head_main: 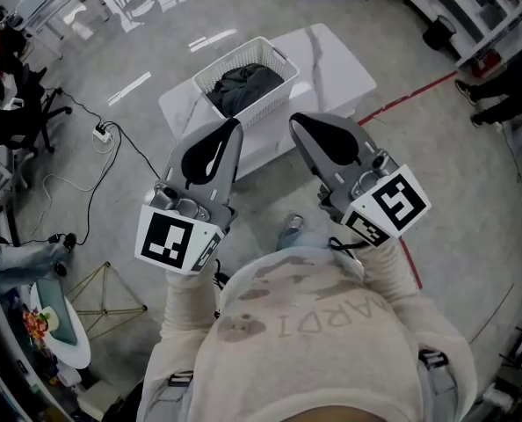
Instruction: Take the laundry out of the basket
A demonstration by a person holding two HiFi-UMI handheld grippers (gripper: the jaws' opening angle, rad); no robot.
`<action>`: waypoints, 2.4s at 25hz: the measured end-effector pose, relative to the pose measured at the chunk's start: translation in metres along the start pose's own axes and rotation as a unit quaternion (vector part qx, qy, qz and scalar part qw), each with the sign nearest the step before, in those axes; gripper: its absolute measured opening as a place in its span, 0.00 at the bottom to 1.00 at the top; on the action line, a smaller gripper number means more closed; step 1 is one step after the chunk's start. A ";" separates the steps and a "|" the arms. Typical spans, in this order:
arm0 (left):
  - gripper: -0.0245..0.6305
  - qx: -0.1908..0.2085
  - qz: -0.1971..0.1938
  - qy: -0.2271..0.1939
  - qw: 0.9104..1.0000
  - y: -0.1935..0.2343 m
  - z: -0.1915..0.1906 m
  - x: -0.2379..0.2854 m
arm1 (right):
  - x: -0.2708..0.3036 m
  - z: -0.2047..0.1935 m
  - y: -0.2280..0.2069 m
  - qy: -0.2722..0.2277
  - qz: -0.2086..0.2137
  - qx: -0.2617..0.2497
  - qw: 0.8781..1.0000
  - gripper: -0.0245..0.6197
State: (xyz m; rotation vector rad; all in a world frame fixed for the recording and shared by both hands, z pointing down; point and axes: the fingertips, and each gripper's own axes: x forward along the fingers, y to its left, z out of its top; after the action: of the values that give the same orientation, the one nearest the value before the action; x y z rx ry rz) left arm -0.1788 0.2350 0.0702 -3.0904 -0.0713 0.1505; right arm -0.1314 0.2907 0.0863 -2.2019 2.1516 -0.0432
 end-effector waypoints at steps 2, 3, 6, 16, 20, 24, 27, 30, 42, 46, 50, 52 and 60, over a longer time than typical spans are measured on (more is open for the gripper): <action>0.04 0.001 0.010 -0.001 1.000 0.004 -0.003 0.022 | 0.002 0.000 -0.023 0.002 0.007 -0.003 1.000 0.08; 0.04 0.001 0.015 -0.003 1.000 0.006 -0.004 0.032 | 0.002 0.001 -0.034 0.003 0.010 -0.005 1.000 0.08; 0.04 -0.001 0.030 -0.012 0.999 0.010 -0.003 0.063 | 0.002 0.002 -0.065 0.004 0.019 -0.007 1.000 0.08; 0.04 -0.021 0.073 0.011 0.997 0.037 -0.036 0.103 | 0.013 -0.031 -0.126 0.019 0.027 0.038 0.999 0.08; 0.04 -0.041 0.072 0.006 0.997 0.060 -0.049 0.124 | 0.023 -0.040 -0.150 0.029 0.018 0.039 0.999 0.08; 0.04 -0.037 0.067 0.013 0.997 0.082 -0.058 0.148 | 0.042 -0.039 -0.179 0.029 0.009 0.038 0.999 0.08; 0.04 -0.035 0.067 0.014 0.997 0.104 -0.059 0.169 | 0.066 -0.033 -0.201 0.026 0.012 0.034 0.999 0.08; 0.04 -0.031 0.072 0.015 0.997 0.130 -0.055 0.188 | 0.095 -0.025 -0.218 0.026 0.022 0.032 0.999 0.08; 0.04 -0.021 0.104 0.029 0.994 0.222 -0.069 0.209 | 0.213 -0.021 -0.245 0.027 0.081 0.027 0.996 0.08; 0.04 -0.025 0.115 0.035 0.992 0.243 -0.077 0.211 | 0.235 -0.027 -0.251 0.038 0.088 0.026 0.995 0.08; 0.04 -0.033 0.130 0.038 0.990 0.251 -0.086 0.209 | 0.249 -0.036 -0.258 0.055 0.100 0.030 0.993 0.08; 0.04 -0.038 0.145 0.038 0.988 0.254 -0.089 0.207 | 0.257 -0.038 -0.259 0.062 0.116 0.030 0.991 0.08; 0.04 -0.044 0.229 0.038 0.972 0.278 -0.093 0.191 | 0.307 -0.057 -0.254 0.106 0.207 0.020 0.972 0.08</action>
State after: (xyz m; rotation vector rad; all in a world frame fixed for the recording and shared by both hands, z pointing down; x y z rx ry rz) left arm 0.0322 -0.0375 0.1309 -3.1361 0.6575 0.0436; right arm 0.1262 -0.0123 0.1518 -1.7516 2.6538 -0.3097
